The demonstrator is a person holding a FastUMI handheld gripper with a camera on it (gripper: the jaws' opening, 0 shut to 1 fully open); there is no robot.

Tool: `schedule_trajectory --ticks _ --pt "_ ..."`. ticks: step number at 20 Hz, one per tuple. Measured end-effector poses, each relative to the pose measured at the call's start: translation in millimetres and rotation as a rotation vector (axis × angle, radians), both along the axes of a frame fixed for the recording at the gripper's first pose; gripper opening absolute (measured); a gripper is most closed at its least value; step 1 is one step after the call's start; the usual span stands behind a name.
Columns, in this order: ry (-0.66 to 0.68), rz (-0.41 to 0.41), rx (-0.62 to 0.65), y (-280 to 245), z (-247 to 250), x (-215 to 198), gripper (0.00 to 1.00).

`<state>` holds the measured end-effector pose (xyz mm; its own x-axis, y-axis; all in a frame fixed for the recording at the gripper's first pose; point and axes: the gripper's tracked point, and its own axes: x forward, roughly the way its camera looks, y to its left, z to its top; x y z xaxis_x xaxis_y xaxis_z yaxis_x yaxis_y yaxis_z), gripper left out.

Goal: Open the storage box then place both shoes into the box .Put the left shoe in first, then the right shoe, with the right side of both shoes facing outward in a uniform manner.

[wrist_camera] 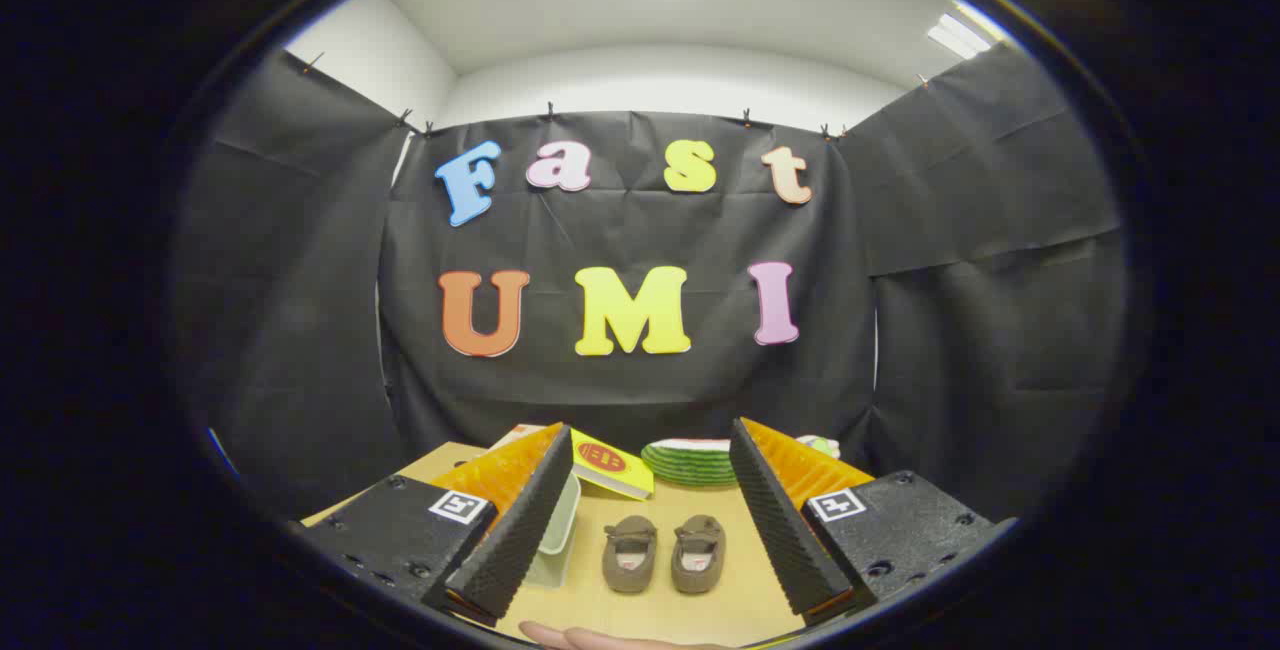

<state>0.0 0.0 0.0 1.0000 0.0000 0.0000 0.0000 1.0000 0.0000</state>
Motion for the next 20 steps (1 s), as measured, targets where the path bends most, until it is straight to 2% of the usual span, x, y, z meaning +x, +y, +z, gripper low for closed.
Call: schedule_trajectory --ticks 14,20 --pt "0.023 -0.006 -0.006 -7.4 -12.7 3.8 1.00" --pt "0.074 -0.027 -0.035 -11.2 -32.4 36.4 1.00"
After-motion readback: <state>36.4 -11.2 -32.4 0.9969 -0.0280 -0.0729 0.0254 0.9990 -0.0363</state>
